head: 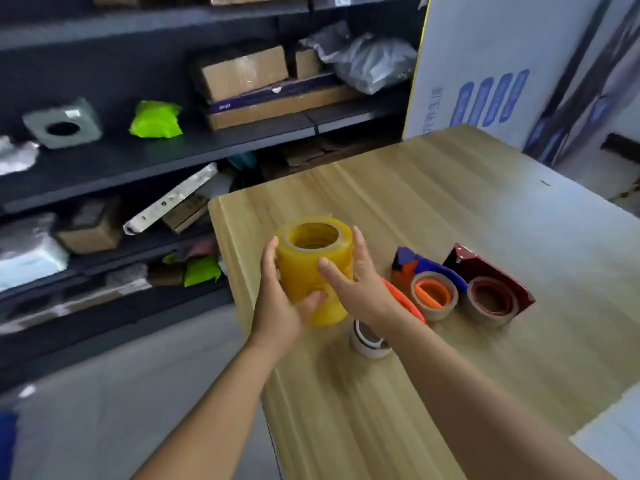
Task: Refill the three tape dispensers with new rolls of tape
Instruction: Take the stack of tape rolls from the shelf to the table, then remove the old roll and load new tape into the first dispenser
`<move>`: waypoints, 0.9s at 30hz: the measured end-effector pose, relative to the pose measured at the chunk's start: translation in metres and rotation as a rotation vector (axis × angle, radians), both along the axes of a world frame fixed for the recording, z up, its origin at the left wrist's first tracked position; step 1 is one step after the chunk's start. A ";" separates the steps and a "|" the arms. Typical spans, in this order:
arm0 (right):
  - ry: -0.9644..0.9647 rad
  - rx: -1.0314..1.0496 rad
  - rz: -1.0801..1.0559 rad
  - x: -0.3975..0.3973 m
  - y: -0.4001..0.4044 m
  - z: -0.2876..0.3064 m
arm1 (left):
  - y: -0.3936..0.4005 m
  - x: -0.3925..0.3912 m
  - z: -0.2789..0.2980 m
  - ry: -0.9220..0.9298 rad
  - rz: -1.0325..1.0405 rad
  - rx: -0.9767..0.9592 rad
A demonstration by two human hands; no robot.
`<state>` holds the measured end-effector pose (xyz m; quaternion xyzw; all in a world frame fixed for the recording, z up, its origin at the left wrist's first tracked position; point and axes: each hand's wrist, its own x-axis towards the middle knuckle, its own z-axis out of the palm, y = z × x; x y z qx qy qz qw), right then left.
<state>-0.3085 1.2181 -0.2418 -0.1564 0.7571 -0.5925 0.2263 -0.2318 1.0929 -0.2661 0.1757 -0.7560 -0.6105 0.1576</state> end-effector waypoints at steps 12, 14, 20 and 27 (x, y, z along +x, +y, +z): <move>-0.116 -0.104 0.131 -0.049 -0.055 -0.058 | -0.023 -0.027 -0.048 -0.174 0.268 -0.050; -0.146 -0.098 0.136 -0.053 -0.058 -0.066 | -0.025 -0.030 -0.056 -0.181 0.282 -0.029; -0.199 -0.065 0.154 -0.059 -0.059 -0.081 | -0.025 -0.039 -0.072 -0.175 0.355 0.111; -0.171 -0.056 0.183 -0.062 -0.060 -0.089 | -0.027 -0.037 -0.074 -0.292 0.310 -0.080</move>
